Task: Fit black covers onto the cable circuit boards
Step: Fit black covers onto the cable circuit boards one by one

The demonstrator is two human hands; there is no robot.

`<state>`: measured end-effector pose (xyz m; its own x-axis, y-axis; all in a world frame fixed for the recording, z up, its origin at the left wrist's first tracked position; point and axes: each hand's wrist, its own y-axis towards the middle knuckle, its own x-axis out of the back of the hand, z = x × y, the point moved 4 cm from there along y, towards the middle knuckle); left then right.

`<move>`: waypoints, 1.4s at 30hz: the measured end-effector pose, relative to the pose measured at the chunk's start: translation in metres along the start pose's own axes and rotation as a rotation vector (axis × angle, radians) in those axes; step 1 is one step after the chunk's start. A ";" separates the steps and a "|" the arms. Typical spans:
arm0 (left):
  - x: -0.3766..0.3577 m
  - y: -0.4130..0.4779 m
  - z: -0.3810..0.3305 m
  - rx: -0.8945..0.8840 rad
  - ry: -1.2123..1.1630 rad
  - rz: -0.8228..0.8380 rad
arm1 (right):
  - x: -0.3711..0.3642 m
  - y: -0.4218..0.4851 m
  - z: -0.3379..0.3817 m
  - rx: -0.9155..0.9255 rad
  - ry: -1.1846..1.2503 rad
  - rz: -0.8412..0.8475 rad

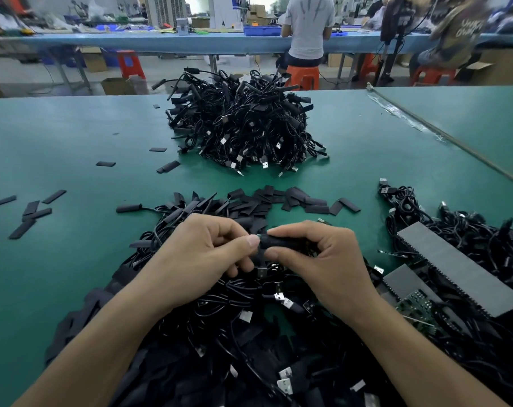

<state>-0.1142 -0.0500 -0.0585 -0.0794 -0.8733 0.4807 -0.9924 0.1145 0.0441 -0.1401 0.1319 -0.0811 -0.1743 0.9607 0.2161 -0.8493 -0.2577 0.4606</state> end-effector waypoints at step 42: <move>-0.003 0.000 0.003 -0.015 0.078 -0.180 | 0.002 0.003 -0.001 -0.146 0.192 -0.095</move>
<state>-0.1140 -0.0484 -0.0623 0.1077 -0.8409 0.5304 -0.9884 -0.0331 0.1482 -0.1433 0.1332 -0.0799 -0.1696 0.9855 0.0042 -0.9268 -0.1609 0.3393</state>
